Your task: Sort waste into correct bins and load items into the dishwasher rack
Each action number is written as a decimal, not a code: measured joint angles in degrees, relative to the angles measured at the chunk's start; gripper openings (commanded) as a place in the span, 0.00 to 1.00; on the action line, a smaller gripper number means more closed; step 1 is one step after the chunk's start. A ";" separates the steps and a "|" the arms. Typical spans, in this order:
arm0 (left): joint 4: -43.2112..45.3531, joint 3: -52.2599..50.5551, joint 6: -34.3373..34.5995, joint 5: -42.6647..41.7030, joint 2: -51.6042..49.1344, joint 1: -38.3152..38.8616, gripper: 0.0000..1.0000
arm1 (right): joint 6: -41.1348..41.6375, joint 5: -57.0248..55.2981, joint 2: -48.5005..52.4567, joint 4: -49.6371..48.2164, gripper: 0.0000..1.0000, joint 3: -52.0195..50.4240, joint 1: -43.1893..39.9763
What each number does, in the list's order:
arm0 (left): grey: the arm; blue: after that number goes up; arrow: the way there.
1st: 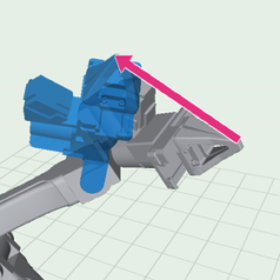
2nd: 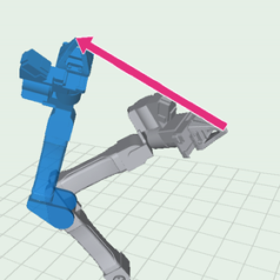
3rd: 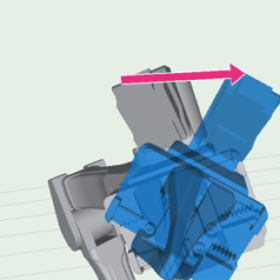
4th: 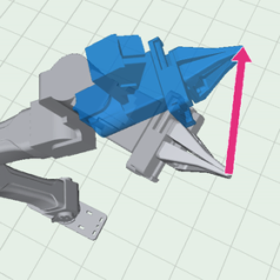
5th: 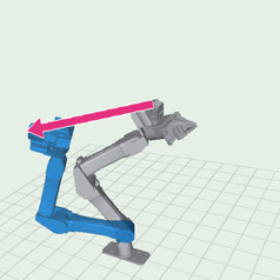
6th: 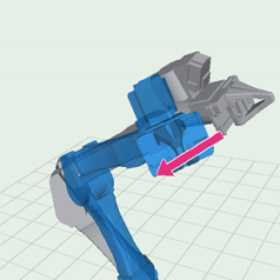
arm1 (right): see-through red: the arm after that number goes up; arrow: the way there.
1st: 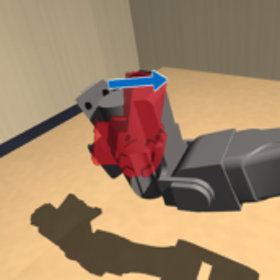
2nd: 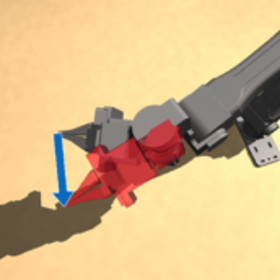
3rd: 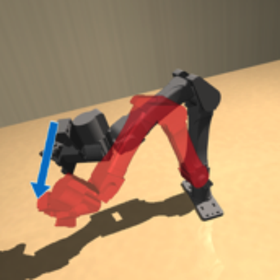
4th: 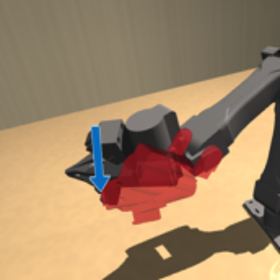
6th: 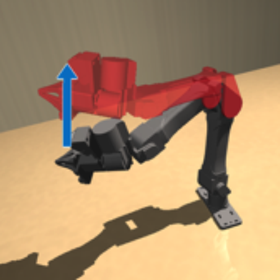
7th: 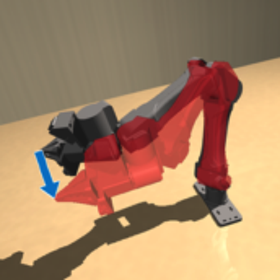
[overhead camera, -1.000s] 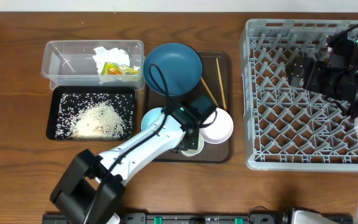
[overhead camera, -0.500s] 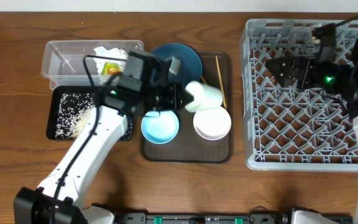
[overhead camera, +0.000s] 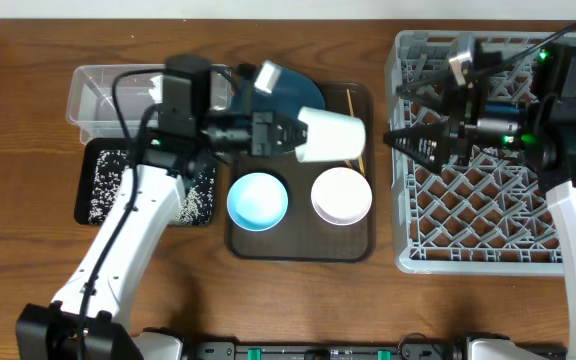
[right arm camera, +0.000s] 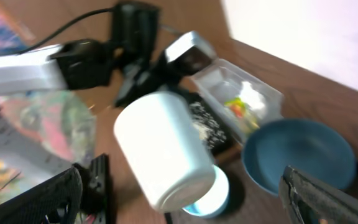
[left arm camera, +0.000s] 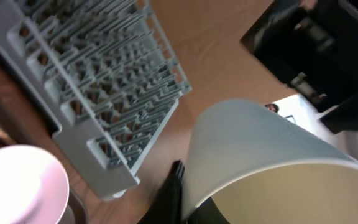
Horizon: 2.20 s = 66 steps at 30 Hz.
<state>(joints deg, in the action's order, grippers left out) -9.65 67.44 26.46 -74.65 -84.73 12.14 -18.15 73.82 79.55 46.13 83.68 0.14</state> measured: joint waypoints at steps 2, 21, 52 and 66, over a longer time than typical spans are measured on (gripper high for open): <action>2.71 0.00 1.33 -1.90 0.00 -1.64 0.06 | -2.32 2.36 0.00 0.02 0.99 0.00 0.13; 14.01 0.00 14.97 -10.12 0.00 -4.42 0.06 | -6.75 7.06 8.07 -12.46 0.99 0.04 6.91; 14.01 0.00 15.74 -8.52 0.00 -2.05 0.06 | -1.90 6.38 10.08 -16.90 0.82 0.07 14.78; 13.99 0.00 15.54 -7.65 0.00 -2.16 0.08 | -0.17 4.44 10.08 -16.87 0.58 0.07 15.15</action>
<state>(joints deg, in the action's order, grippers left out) 4.34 67.44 42.00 -82.30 -84.73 9.98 -18.33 78.26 89.62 29.26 83.74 15.29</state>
